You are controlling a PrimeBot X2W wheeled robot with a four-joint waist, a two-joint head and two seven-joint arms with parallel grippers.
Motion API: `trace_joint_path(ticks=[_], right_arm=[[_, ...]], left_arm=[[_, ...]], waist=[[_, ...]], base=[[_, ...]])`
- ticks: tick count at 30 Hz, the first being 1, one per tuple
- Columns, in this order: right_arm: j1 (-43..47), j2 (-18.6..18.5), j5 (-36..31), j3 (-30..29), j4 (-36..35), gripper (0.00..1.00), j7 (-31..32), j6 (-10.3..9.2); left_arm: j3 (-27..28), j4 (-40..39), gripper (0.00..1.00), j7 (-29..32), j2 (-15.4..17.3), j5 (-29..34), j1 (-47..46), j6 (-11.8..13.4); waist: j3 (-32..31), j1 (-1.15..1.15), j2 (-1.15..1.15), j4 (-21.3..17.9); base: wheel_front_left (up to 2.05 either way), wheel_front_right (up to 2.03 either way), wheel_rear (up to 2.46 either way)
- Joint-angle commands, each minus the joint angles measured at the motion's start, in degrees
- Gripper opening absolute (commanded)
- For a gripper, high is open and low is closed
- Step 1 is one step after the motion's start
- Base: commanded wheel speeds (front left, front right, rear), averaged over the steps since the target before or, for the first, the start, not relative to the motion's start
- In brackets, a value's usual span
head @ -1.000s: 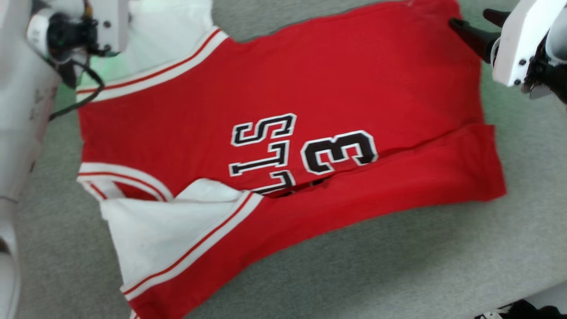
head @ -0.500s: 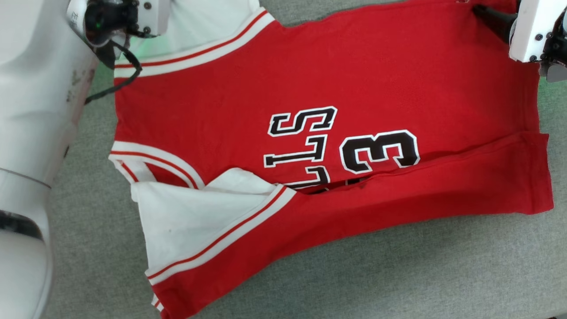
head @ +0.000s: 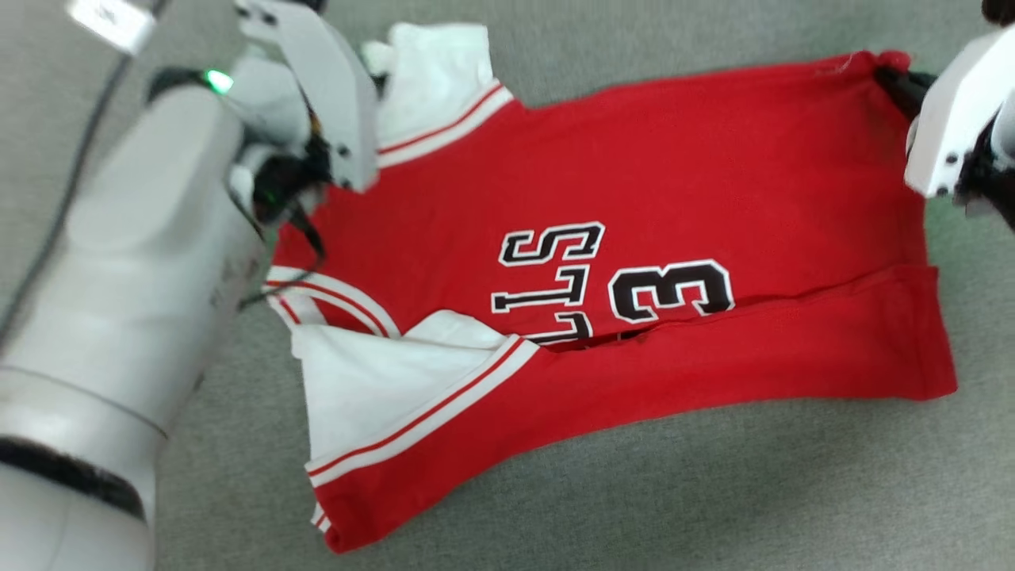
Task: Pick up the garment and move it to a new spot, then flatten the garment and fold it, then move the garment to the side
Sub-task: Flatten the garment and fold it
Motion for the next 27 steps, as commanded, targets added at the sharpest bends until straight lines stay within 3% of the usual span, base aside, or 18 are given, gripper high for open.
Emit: trace_joint_path(ticks=[1,9,13,18,27], right_arm=[[2.28,-0.98,0.35,0.87,-1.01,0.0,-1.29,-0.08],[11.63,-7.79,3.99,3.52,-9.73,0.0,-3.81,-0.09],[17.38,-11.59,5.87,3.19,-14.11,0.0,-4.11,-0.08],[23.95,-14.54,7.17,1.31,-17.82,0.0,-4.92,-0.08],[32.81,-16.17,7.36,-2.74,-21.42,0.0,-4.05,-0.08]], left_arm=[[-0.37,-2.54,0.0,-1.61,0.59,-1.59,1.96,-0.19],[-2.58,-20.23,0.03,-7.4,8.28,-8.42,14.09,-0.2],[-2.68,-28.17,0.0,-9.19,12.32,-10.0,21.07,0.14],[-2.31,-38.85,0.0,-11.21,16.69,-11.46,29.76,3.73],[-1.3,-49.72,0.0,-15.62,20.76,-13.44,41.02,9.68]], waist=[[-7.15,0.0,0.0,2.62],[-14.85,0.0,0.0,5.06],[-16.23,0.0,0.0,6.05],[-16.09,0.0,0.0,6.51],[-14.55,0.0,0.0,6.32]], base=[[0.0,0.0,0.0],[0.0,0.0,0.0],[0.0,0.0,0.0],[0.0,0.0,0.0],[0.0,0.0,0.0]])
